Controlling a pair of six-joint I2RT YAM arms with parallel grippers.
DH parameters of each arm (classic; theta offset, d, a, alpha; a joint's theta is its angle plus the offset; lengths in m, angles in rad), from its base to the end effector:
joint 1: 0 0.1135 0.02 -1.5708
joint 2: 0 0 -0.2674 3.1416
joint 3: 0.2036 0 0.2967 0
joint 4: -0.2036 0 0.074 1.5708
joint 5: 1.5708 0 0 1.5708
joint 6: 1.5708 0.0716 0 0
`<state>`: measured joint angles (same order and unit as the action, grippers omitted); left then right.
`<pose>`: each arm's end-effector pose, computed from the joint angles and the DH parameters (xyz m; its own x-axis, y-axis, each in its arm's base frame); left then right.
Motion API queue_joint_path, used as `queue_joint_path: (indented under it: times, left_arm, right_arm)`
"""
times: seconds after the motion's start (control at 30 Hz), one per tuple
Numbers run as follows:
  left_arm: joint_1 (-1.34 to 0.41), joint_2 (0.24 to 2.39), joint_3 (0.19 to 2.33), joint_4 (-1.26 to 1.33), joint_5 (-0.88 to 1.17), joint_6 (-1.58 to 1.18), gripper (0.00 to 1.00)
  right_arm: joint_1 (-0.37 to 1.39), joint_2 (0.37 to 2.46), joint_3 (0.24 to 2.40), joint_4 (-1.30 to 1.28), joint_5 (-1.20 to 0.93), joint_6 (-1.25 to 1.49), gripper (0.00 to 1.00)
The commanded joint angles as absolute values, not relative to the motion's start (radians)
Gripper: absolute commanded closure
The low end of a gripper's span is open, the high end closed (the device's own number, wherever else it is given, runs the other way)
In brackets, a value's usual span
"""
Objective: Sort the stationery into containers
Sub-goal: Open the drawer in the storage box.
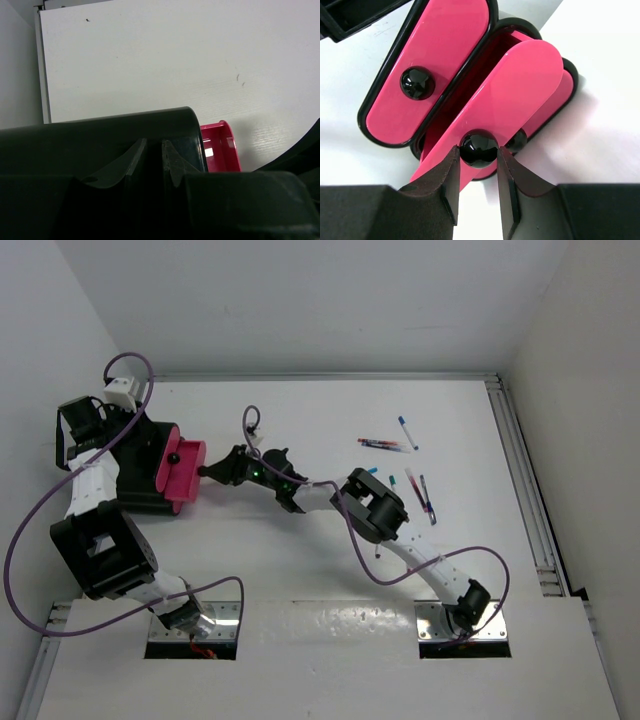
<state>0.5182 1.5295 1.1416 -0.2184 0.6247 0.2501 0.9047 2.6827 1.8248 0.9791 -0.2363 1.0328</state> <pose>0.3762 0.1663 0.2510 -0.4757 -0.0401 -0.8787 0.1378 0.9832 -0.1195 0.3809 0.5118 0.0687 -0.7414 0.4077 -0.5330 -0.5294 0.1326 0.8379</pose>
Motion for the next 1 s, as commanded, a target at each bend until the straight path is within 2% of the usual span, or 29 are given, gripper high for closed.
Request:
queue_joint_path:
  times: [0.0,0.4,0.87,0.9,0.93,0.97]
  left_arm:
    - [0.523,1.647,1.042,-0.577,0.532,0.221,0.75]
    - [0.518,1.647,1.048,-0.572,0.532,0.212,0.76]
    - [0.514,1.646,1.049,-0.565,0.537,0.21,0.76]
    - [0.512,1.647,1.049,-0.565,0.535,0.209,0.76]
    - [0.511,1.646,1.049,-0.565,0.532,0.209,0.76]
    - [0.508,1.643,1.051,-0.561,0.531,0.21,0.76]
  right_arm:
    - [0.884,2.594,1.773,1.055,-0.268,1.02,1.0]
    - [0.865,2.516,1.628,1.089,-0.308,1.009,1.0]
    - [0.842,2.494,1.591,1.086,-0.316,0.993,1.0]
    - [0.841,2.497,1.592,1.083,-0.318,0.992,0.98]
    - [0.842,2.499,1.594,1.08,-0.319,0.994,0.87]
    - [0.841,2.499,1.598,1.078,-0.322,0.996,0.81]
